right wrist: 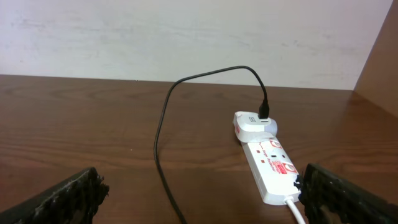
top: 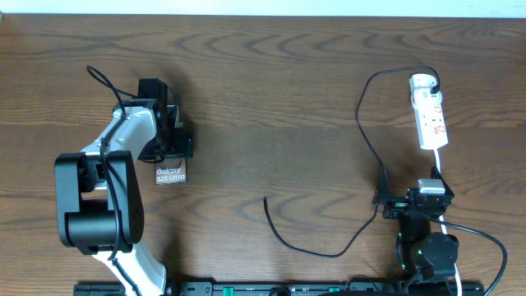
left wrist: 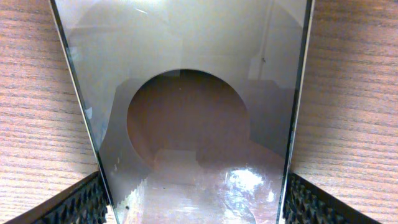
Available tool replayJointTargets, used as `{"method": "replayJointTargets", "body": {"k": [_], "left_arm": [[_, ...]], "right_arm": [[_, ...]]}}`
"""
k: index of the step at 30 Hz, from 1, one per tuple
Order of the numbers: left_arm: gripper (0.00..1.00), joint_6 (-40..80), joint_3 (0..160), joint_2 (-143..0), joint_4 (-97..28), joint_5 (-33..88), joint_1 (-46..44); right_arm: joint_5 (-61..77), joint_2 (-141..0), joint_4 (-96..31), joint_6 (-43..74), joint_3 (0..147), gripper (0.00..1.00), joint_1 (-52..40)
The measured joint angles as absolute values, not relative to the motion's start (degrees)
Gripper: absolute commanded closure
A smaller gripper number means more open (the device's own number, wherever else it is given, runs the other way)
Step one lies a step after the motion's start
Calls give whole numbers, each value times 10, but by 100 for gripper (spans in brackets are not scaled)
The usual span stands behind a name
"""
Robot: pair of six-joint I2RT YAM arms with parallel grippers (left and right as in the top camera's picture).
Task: Plug charger to phone and switch on socket
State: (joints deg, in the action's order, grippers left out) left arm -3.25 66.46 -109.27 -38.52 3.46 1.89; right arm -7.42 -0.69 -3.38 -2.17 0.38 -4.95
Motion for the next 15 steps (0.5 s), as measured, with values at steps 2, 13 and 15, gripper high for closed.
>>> {"method": "replayJointTargets", "body": {"k": [2, 13, 15], "left_arm": [[16, -32, 665, -1093, -385, 34, 19], [22, -32, 665, -1093, -385, 34, 19], [23, -32, 665, -1093, -385, 34, 19]], "right_arm": [[-74, -7, -34, -22, 4, 1, -50], [-74, -7, -34, -22, 4, 1, -50], [-74, -7, -34, -22, 4, 1, -50]]}}
